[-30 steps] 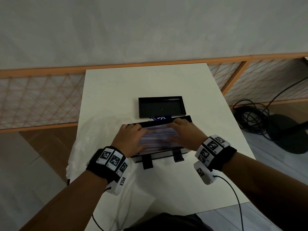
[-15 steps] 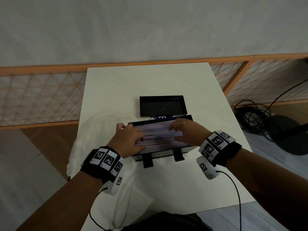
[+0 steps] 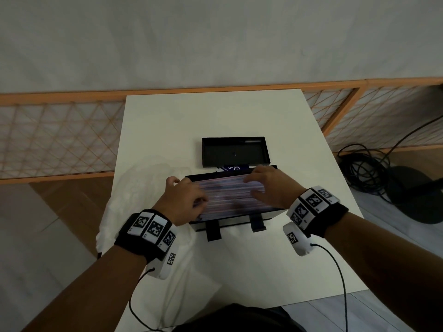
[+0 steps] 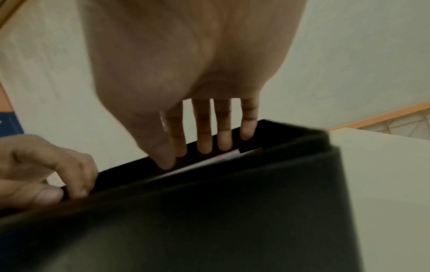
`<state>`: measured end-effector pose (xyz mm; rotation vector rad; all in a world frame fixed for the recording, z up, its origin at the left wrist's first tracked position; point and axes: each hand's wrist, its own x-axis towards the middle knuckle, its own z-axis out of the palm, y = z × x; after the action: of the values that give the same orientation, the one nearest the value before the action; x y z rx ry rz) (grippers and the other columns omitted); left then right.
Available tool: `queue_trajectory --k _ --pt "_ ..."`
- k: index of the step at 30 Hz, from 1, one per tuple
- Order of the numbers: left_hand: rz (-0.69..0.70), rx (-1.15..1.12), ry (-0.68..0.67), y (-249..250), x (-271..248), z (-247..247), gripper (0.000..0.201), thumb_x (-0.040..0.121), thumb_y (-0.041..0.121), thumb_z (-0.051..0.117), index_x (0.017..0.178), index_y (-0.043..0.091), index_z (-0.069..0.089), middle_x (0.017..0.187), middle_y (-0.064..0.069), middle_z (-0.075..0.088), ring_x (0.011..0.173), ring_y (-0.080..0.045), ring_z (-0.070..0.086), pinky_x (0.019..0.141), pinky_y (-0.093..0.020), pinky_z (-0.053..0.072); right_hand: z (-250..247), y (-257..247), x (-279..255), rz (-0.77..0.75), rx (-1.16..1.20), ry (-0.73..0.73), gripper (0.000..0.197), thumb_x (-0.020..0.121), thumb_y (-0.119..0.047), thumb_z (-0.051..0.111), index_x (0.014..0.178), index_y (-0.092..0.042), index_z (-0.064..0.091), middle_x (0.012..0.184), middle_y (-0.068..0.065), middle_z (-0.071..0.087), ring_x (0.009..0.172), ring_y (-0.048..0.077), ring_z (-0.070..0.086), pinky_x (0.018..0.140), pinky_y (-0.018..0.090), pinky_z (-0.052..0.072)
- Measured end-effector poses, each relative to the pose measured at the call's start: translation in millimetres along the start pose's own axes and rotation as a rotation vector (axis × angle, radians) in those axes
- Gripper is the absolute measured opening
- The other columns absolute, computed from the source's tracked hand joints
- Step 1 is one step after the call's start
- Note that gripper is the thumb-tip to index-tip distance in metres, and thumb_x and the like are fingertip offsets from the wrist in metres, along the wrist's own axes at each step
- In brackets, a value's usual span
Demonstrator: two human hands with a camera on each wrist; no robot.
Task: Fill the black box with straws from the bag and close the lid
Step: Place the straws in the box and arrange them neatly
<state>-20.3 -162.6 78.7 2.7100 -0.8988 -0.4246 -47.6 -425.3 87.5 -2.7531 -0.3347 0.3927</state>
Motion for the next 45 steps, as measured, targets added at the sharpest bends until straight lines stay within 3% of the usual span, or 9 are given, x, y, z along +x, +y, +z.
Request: queue_trajectory --k 4,9,13,19,24,28,33,41,45 --pt "0.011 -0.044 -0.062 -3 4 -1 0.02 0.088 0.038 0.056 0.104 0.033 0.067 0.104 0.012 0.066 0.108 -0.008 0.048 0.104 -0.036 0.014 4 -5 2 0.055 -0.049 -0.197 0.032 0.085 -0.023 0.06 0.116 -0.021 0.061 0.116 0.007 0.055 0.108 0.027 0.056 0.092 0.039 0.047" --pt "-0.025 -0.33 0.299 -13 2 -4 0.026 0.088 0.02 0.048 0.104 0.017 0.069 0.096 -0.003 0.067 0.088 -0.018 0.056 0.086 -0.033 0.039 -13 -7 -2 0.363 0.142 0.13 0.024 0.087 -0.021 0.054 0.107 -0.013 0.065 0.106 0.013 0.065 0.094 0.03 0.061 0.08 0.032 0.048" --pt "-0.041 -0.342 0.17 -17 1 0 0.022 0.088 0.001 0.054 0.102 0.007 0.07 0.099 -0.01 0.065 0.086 -0.022 0.06 0.074 -0.018 0.039 -10 -11 -2 0.605 0.168 0.029 0.02 0.086 -0.021 0.046 0.074 -0.006 0.051 0.089 0.016 0.062 0.075 0.03 0.056 0.064 0.029 0.04" --pt "-0.064 -0.3 0.171 -15 -1 0 0.022 0.089 0.006 0.053 0.104 0.006 0.07 0.106 -0.012 0.067 0.098 -0.026 0.061 0.081 -0.025 0.042 -5 -29 4 0.589 0.236 -0.11 0.026 0.092 -0.014 0.041 0.072 -0.004 0.054 0.089 0.013 0.054 0.085 0.028 0.054 0.07 0.027 0.037" --pt "0.046 -0.097 0.241 -14 -4 3 0.03 0.082 0.018 0.055 0.109 0.012 0.066 0.103 -0.01 0.063 0.093 -0.031 0.052 0.08 -0.044 0.049 -24 -17 -4 0.598 0.293 0.04 0.029 0.091 -0.015 0.045 0.113 -0.009 0.063 0.114 0.014 0.063 0.105 0.029 0.058 0.083 0.027 0.043" --pt "0.03 0.001 0.148 -4 1 3 0.041 0.088 0.018 0.054 0.129 0.014 0.053 0.122 -0.008 0.057 0.112 -0.032 0.046 0.092 -0.042 0.037 -28 -17 -3 0.587 0.186 0.065 0.03 0.088 -0.014 0.053 0.114 -0.006 0.063 0.121 0.014 0.062 0.11 0.03 0.058 0.089 0.03 0.046" --pt "-0.008 0.155 0.03 4 4 6 0.028 0.095 0.028 0.041 0.111 0.022 0.062 0.11 0.004 0.061 0.114 -0.021 0.039 0.091 -0.036 0.018 -13 -31 3 0.644 0.223 -0.046 0.017 0.089 -0.012 0.047 0.08 -0.002 0.057 0.086 0.012 0.056 0.083 0.027 0.056 0.064 0.026 0.042" --pt "-0.027 0.058 0.049 4 1 8 0.04 0.091 0.023 0.046 0.131 0.021 0.048 0.133 -0.001 0.048 0.123 -0.023 0.04 0.097 -0.037 0.022 -22 -23 1 0.641 0.198 0.003 0.021 0.092 -0.011 0.041 0.086 0.0 0.058 0.096 0.015 0.057 0.084 0.028 0.054 0.069 0.027 0.038" --pt "-0.039 0.152 -0.089 8 3 9 0.041 0.096 0.034 0.036 0.136 0.026 0.041 0.14 0.008 0.046 0.131 -0.015 0.034 0.107 -0.044 0.014 -12 -30 6 0.614 0.158 -0.08 0.014 0.09 -0.006 0.04 0.083 -0.004 0.051 0.092 0.013 0.055 0.087 0.031 0.056 0.068 0.03 0.04"
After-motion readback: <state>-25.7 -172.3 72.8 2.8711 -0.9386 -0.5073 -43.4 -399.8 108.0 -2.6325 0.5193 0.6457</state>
